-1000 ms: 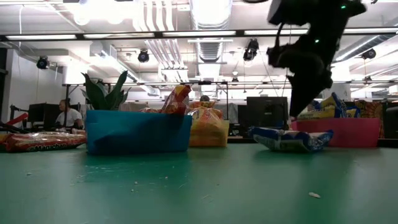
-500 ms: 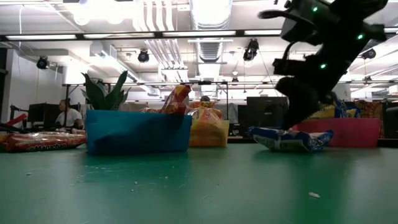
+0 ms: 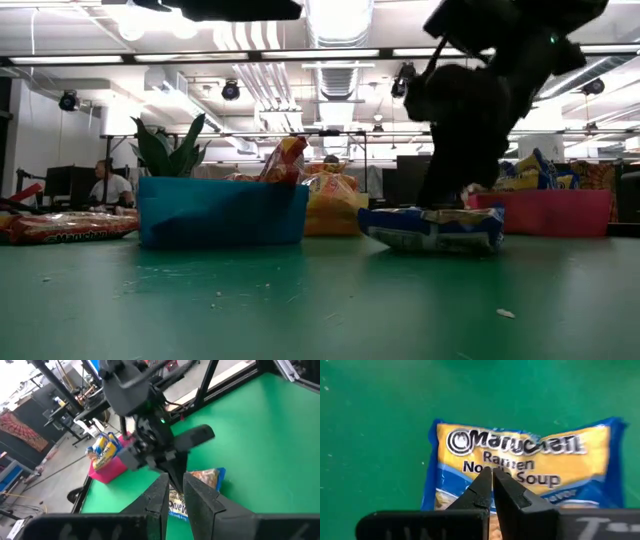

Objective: Sort Maruchan noodles
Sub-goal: Put the blue noodle pack into the red bin

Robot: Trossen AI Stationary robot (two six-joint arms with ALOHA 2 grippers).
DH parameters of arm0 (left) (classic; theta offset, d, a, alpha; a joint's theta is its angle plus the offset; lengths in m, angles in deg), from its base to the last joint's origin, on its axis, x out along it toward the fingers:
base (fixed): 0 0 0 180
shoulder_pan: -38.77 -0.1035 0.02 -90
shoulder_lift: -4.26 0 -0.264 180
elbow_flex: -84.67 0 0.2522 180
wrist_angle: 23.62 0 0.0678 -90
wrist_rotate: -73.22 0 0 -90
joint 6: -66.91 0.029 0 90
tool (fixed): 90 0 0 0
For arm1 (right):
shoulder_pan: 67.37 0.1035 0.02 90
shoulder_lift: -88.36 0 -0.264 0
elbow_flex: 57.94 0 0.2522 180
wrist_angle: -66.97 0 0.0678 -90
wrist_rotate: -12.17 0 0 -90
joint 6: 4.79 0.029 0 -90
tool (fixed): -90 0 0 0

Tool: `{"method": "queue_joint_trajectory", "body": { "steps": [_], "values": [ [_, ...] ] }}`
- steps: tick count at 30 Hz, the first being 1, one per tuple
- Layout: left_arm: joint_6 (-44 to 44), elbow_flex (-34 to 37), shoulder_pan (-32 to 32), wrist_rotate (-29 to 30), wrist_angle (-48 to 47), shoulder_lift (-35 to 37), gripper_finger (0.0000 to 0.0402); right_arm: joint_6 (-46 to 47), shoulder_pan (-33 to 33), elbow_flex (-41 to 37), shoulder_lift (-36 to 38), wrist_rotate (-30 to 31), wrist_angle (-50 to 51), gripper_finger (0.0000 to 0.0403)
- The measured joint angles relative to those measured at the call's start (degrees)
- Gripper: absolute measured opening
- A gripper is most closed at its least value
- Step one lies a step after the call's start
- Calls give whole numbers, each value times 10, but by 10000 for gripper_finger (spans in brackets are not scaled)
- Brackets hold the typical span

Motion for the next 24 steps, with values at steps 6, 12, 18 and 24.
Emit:
{"method": "queue_joint_trajectory", "body": {
  "steps": [6,12,18,24],
  "values": [
    [-5,-4,-11,0,8,-19,41,12,1,-3,76,5,107,9],
    [-16,-32,-40,-48,4,-71,41,35,1,-23,137,7,134,9],
    [-15,-96,-66,-62,-14,-144,40,75,1,-48,179,8,177,9],
    [-9,-152,-90,-74,-72,-201,40,136,2,-72,206,0,186,24]
  ]
}}
